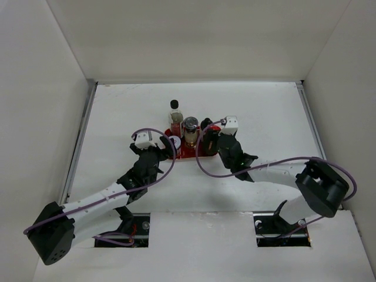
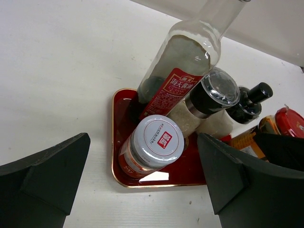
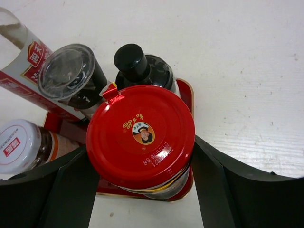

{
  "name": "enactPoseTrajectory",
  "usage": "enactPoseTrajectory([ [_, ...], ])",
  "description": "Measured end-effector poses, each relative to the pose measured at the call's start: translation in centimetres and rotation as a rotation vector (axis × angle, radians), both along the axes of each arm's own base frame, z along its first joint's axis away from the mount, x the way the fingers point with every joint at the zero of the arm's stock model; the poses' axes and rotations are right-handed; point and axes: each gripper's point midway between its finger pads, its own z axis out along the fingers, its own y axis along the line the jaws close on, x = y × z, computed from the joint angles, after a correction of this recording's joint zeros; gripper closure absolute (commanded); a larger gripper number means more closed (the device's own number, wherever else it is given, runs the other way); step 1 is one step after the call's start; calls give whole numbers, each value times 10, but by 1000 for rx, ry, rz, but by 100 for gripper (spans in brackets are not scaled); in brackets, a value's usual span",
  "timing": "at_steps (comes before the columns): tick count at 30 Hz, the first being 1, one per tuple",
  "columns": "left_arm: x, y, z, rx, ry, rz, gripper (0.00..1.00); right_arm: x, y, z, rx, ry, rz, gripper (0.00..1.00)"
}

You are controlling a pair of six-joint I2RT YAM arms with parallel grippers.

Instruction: Organize the condiment bottles

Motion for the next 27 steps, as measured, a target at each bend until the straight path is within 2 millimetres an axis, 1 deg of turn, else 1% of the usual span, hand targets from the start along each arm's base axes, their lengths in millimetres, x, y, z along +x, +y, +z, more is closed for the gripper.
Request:
enactPoseTrajectory([
  [3,1,1,-1,-6,4,6,0,3,2,-8,-15,-4,-9,45],
  [5,1,2,-3,-9,7,9,0,3,5,-15,-27,-2,-9,40],
  [6,1,3,-4,-10,9,12,0,3,8,-19,-33,-1,-6,36],
  [10,0,7,-12,1,35,21,0,0,16,-18,-35,-20,5,15],
  [12,1,11,-14,0,46,32,0,0,19,-12,-23,-37,8,4],
  [13,1,14,-14,-5,49,39,0,0,20,-7,-10,-50,6,0],
  [14,1,16,-15,-8,53,46,0,-1,21,-2,-2,-61,8,0],
  [16,0,24,-15,-13,63,67,0,-1,19,15,27,-91,2,0],
  [18,-1,33,-19,-11,83,92,0,-4,13,37,68,-129,-6,0],
  [20,-2,41,-24,5,119,118,0,-9,3,63,117,-170,-18,0],
  [22,-3,47,-26,20,149,136,0,-12,-11,87,159,-206,-38,0],
  [24,-5,48,-24,34,174,138,0,-8,-32,107,192,-240,-83,0],
  [26,-7,46,-19,43,191,132,0,1,-61,118,211,-260,-158,0],
  [27,-8,45,-16,46,197,127,0,5,-74,119,216,-263,-191,0],
])
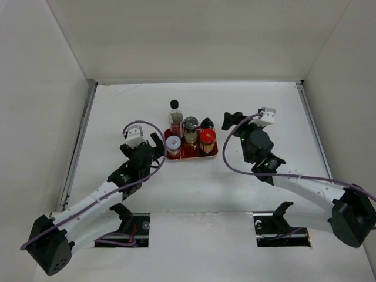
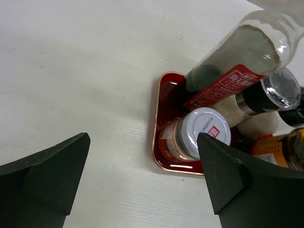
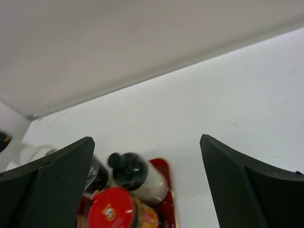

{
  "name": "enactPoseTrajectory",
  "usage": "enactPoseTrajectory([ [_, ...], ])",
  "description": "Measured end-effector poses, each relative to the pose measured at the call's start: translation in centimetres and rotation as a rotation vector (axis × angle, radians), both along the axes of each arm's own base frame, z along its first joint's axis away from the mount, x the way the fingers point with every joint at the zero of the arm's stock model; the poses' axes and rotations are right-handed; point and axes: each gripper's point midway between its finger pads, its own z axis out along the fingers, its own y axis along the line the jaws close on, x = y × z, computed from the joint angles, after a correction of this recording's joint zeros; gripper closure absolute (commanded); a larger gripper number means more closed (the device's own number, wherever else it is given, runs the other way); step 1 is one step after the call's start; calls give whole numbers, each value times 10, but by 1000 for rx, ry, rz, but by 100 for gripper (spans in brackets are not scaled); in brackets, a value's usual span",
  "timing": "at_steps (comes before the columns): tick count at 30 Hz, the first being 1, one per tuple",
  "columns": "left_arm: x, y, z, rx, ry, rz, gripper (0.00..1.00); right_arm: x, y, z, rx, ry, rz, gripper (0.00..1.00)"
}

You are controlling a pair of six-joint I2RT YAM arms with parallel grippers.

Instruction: Organize the condiment bottles

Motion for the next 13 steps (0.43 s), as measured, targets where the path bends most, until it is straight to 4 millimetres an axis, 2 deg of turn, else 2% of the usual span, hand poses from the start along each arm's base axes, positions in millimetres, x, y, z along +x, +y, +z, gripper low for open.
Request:
enactPoseTrajectory([
  [2,-3,-5,6,1,10,-20,0,6,-26,-9,12,16,-65,0],
  [4,-8,-10,10,1,16,-42,0,6,-46,-31,10,54,-114,0],
  [7,-15,-16,12,6,27,-73,0,3,-69,-70,-15,132,-168,0],
  [9,-18,-20,11,16,39,-90,0,3,-79,-87,-22,172,-194,0],
  [13,-18,-29,8,43,70,-115,0,4,-86,-92,-2,182,-210,0],
])
